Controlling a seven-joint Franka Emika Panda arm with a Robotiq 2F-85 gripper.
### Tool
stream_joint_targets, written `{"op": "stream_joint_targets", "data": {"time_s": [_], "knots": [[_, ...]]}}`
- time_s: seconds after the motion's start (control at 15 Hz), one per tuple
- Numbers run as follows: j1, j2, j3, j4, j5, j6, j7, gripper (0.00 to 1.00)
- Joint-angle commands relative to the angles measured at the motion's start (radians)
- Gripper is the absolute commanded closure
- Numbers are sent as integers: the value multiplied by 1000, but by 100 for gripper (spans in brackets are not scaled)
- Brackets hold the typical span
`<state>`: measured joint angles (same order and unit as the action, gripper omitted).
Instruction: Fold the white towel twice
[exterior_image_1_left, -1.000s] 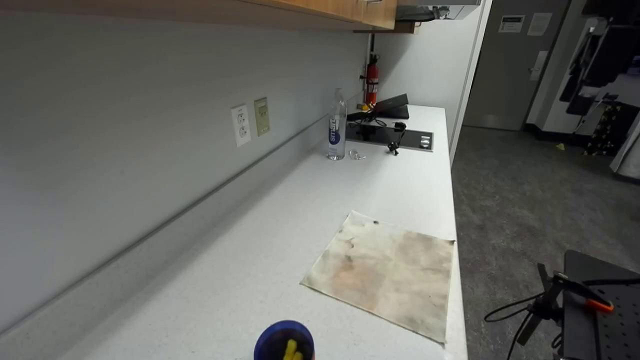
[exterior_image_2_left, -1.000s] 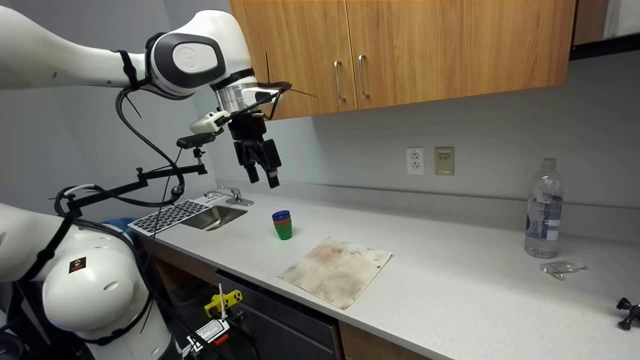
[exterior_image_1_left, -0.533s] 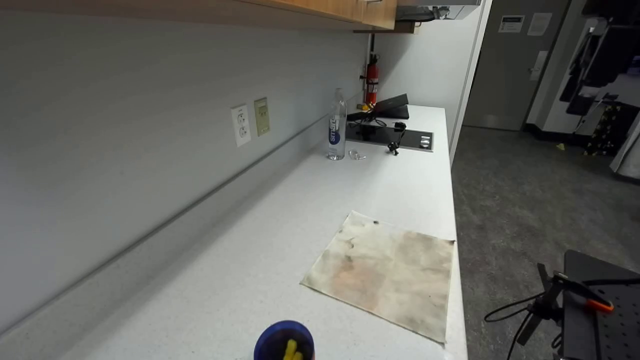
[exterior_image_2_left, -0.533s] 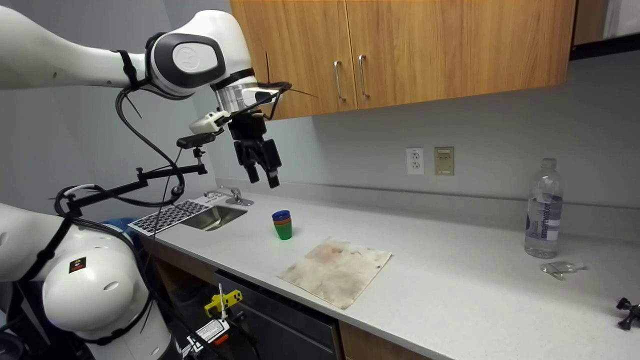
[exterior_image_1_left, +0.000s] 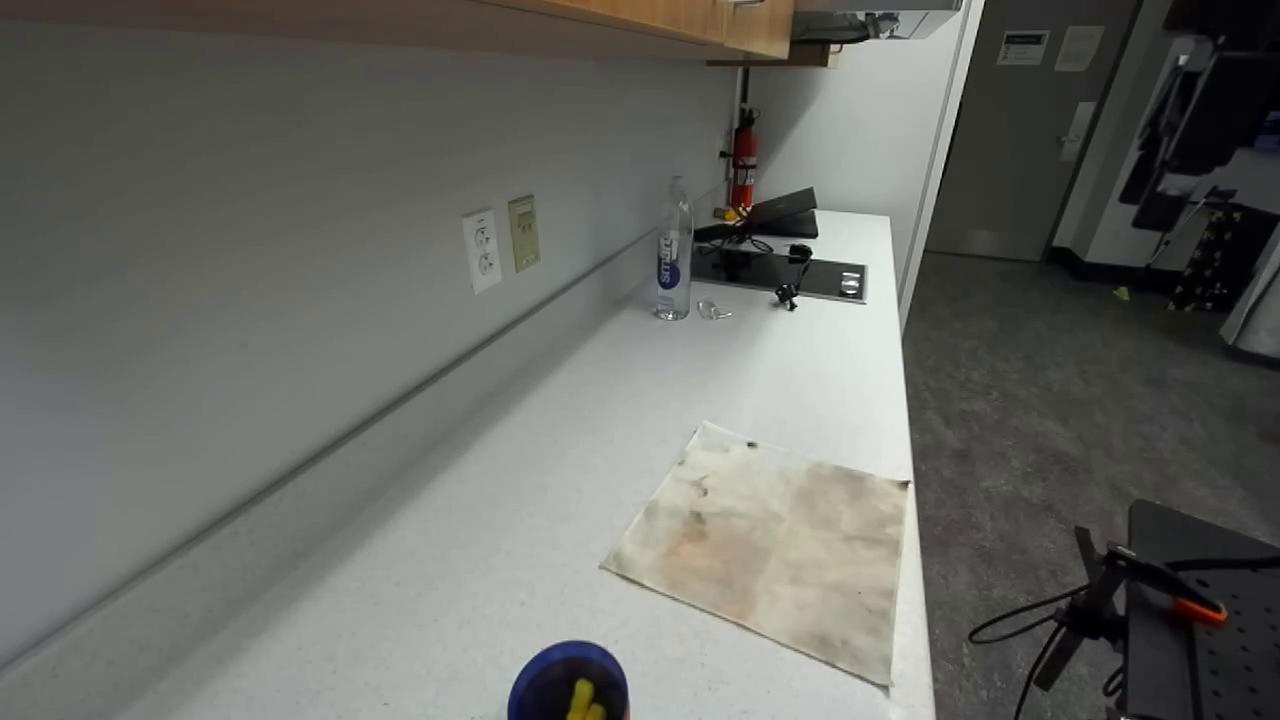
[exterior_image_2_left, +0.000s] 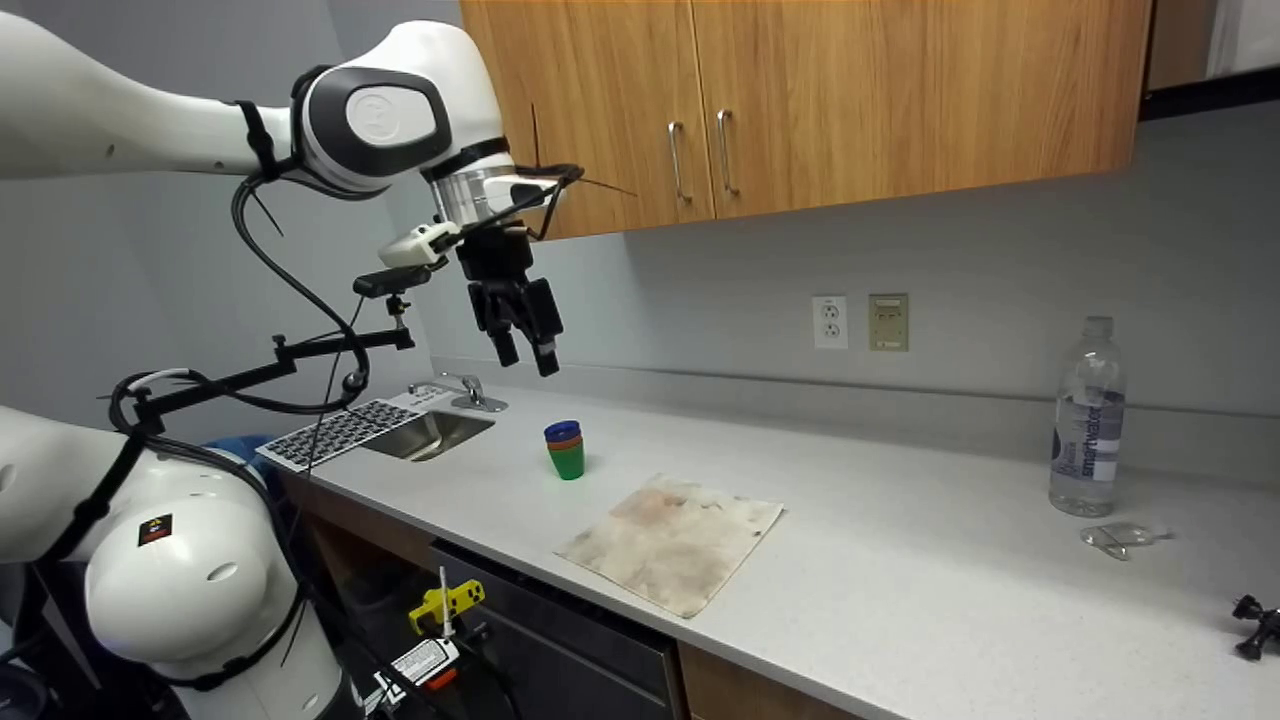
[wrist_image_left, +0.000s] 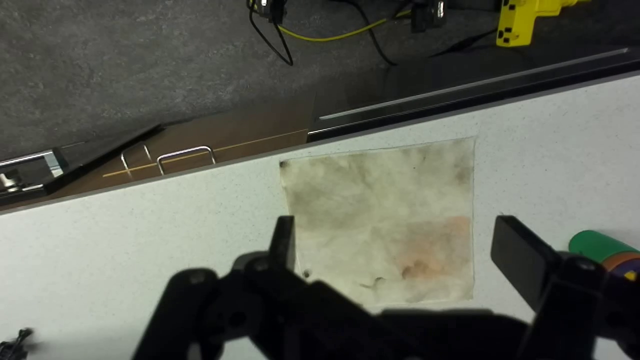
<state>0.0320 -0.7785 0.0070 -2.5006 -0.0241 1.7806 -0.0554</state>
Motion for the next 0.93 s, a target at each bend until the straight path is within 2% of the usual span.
{"op": "stream_joint_targets", "data": {"time_s": [0.0, 0.73, 0.87], "knots": [[2, 10, 0, -1, 1, 3, 0, 0], [0, 37, 1, -13, -6, -1, 10, 0], [-6, 50, 2, -24, -8, 34, 19, 0]]}}
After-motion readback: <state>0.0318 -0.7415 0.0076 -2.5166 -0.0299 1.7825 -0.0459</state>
